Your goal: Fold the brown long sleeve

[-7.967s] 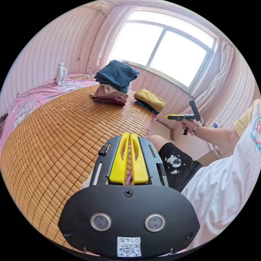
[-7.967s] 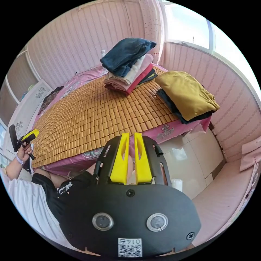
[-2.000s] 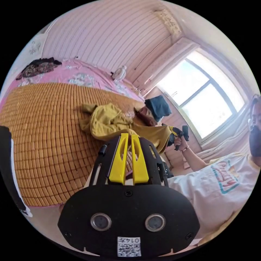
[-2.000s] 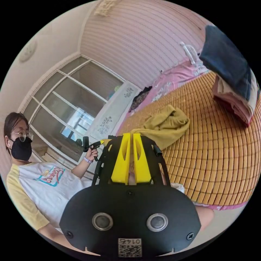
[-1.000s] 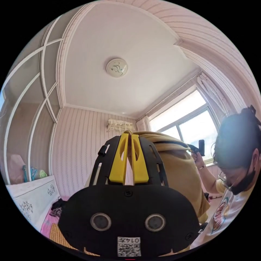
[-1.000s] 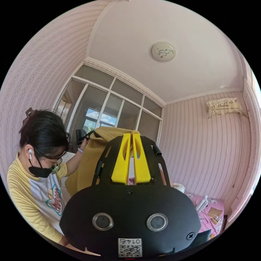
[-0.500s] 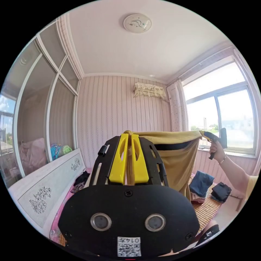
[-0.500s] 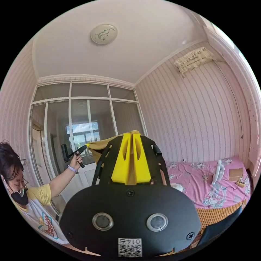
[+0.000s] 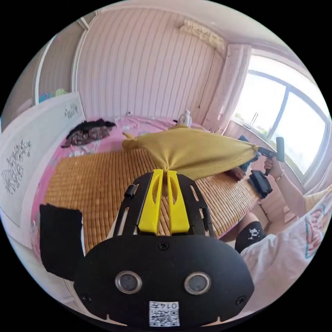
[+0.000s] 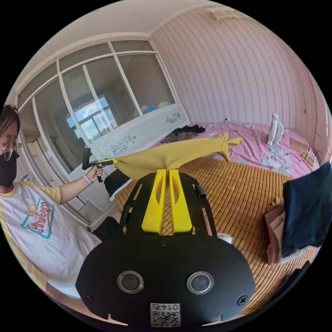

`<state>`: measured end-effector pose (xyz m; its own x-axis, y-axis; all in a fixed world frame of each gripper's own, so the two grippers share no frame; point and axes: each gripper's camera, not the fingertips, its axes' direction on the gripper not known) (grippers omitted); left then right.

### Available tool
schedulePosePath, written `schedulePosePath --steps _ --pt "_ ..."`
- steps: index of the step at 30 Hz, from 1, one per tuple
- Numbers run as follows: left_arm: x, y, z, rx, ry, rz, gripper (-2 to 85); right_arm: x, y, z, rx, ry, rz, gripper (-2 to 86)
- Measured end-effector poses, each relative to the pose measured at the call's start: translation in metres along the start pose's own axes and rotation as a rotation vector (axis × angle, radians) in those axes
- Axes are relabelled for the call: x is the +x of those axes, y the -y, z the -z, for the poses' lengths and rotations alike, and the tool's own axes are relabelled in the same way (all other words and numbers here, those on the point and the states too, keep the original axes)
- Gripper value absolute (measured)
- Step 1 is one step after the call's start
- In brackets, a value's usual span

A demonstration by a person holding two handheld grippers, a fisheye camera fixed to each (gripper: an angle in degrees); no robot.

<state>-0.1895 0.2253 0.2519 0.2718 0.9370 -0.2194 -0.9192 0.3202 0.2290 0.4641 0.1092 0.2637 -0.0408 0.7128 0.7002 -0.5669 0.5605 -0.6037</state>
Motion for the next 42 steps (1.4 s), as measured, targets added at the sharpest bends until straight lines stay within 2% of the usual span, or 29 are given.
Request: schedulePosePath --steps 1,3,5,7,9,13,15,18,21,25,30,35,42 --pt "-0.005 -0.014 -0.016 -0.051 -0.018 0.029 -0.5 0.017 -0.033 -0.030 -0.084 0.002 -0.085 0.8" --pt "-0.029 -0.066 -0.075 -0.236 -0.088 0.195 -0.5 0.042 -0.083 -0.074 -0.229 0.024 -0.250 1.0" --pt "-0.049 -0.096 -0.108 -0.342 -0.147 0.361 -0.6 0.069 -0.140 -0.122 -0.404 0.040 -0.456 1.4" --pt "-0.065 -0.112 -0.122 -0.359 -0.195 0.472 -0.4 0.075 -0.163 -0.143 -0.486 -0.029 -0.540 1.8" --pt "-0.080 -0.112 -0.127 -0.341 -0.195 0.548 1.3 0.077 -0.171 -0.150 -0.488 -0.084 -0.591 3.4" --pt "-0.083 -0.087 -0.141 -0.354 -0.145 0.499 6.2 0.080 -0.168 -0.168 -0.436 -0.169 -0.635 10.7" --pt "-0.076 -0.070 -0.165 -0.428 -0.107 0.439 8.4 0.081 -0.164 -0.183 -0.460 -0.192 -0.631 11.4" --pt "-0.063 -0.054 -0.203 -0.587 -0.054 0.344 7.1 0.083 -0.157 -0.211 -0.531 -0.243 -0.610 8.6" --pt "-0.056 -0.036 -0.220 -0.665 -0.007 0.249 4.2 0.083 -0.147 -0.221 -0.571 -0.277 -0.564 3.6" --pt "-0.057 -0.020 -0.219 -0.664 0.060 0.182 1.2 0.077 -0.131 -0.222 -0.547 -0.266 -0.500 2.0" --pt "-0.072 -0.030 -0.195 -0.558 0.031 0.291 0.3 0.066 -0.126 -0.221 -0.547 -0.247 -0.461 1.5" --pt "-0.067 -0.053 -0.192 -0.580 0.043 0.281 2.1 0.050 -0.139 -0.225 -0.598 -0.214 -0.454 1.6" --pt "-0.077 -0.068 -0.167 -0.463 0.062 0.368 5.1 0.045 -0.154 -0.215 -0.596 -0.235 -0.480 3.1"
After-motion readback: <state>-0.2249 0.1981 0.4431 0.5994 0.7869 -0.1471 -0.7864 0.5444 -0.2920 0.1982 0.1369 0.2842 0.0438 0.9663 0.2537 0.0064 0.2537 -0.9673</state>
